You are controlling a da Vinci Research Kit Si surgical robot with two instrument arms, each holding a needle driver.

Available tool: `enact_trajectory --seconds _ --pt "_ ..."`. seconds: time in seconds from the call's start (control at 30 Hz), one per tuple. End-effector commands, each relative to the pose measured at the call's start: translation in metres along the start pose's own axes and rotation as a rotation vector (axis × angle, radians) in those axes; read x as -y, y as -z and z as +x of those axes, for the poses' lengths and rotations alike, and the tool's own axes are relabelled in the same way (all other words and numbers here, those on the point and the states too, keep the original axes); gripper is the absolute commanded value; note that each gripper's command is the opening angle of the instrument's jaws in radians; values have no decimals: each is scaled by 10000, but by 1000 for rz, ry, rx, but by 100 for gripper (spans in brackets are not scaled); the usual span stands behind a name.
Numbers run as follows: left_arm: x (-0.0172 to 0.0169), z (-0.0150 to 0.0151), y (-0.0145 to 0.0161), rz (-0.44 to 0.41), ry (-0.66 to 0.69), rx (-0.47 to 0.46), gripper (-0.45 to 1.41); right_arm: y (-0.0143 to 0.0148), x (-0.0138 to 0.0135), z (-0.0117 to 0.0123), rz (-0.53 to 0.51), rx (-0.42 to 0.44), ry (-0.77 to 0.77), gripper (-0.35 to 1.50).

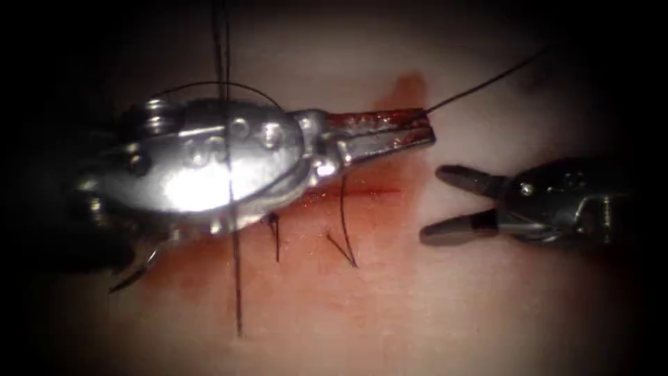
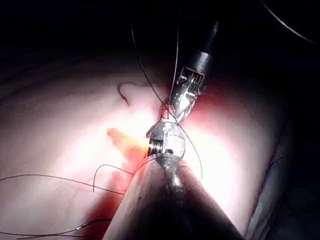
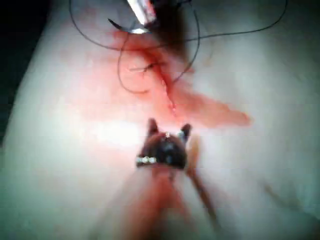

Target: Wound Closure

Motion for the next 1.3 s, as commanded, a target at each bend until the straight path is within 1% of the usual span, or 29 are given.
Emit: enact_trajectory --seconds 0.03,0.13,0.23,0.3,0.37,0.5,0.6,0.67,0.9,0.97,1.0,1.03,1.07,1.1,1.13,1.3 --pt "1 -7 -4 -2 -3 0 -45 1 8 8 23 -22 -1 118" --pt "5 -12 1 -1 -7 0 -45 8 16 23 70 -82 -15 118" --pt "8 -17 3 2 -10 -2 -45 6 28 41 121 -148 -26 119" --pt "9 -20 3 1 -12 -6 -45 2 38 51 157 -171 -27 119" --pt "8 -21 2 1 -18 -15 -45 -5 50 60 198 -176 -20 119" --pt "8 -21 2 -1 -12 -21 -45 -18 63 69 221 -202 -5 116" --pt "8 -21 2 -1 -12 -21 -45 -24 67 74 236 -222 -39 116" --pt "8 -21 2 -1 -12 -21 -45 -29 70 77 254 -254 -69 116" --pt "6 -21 1 -1 -11 -21 -45 -44 77 83 254 -263 -94 113" --pt "5 -20 0 -3 -11 -21 -45 -46 77 84 254 -266 -106 108" --pt "5 -20 0 -6 -11 -21 -45 -47 77 84 255 -269 -106 99" --pt "5 -20 0 -5 -11 -21 -45 -47 77 84 255 -269 -106 77" --pt "5 -20 0 -5 -11 -21 -45 -46 77 84 255 -268 -106 39" --pt "4 -20 0 -5 -11 -21 -45 -45 77 83 260 -268 -105 -28" --pt "4 -20 0 -5 -11 -21 -45 -45 77 83 260 -268 -104 -35" --pt "4 -18 1 -6 -9 -21 -45 -46 68 81 250 -269 -105 -35"
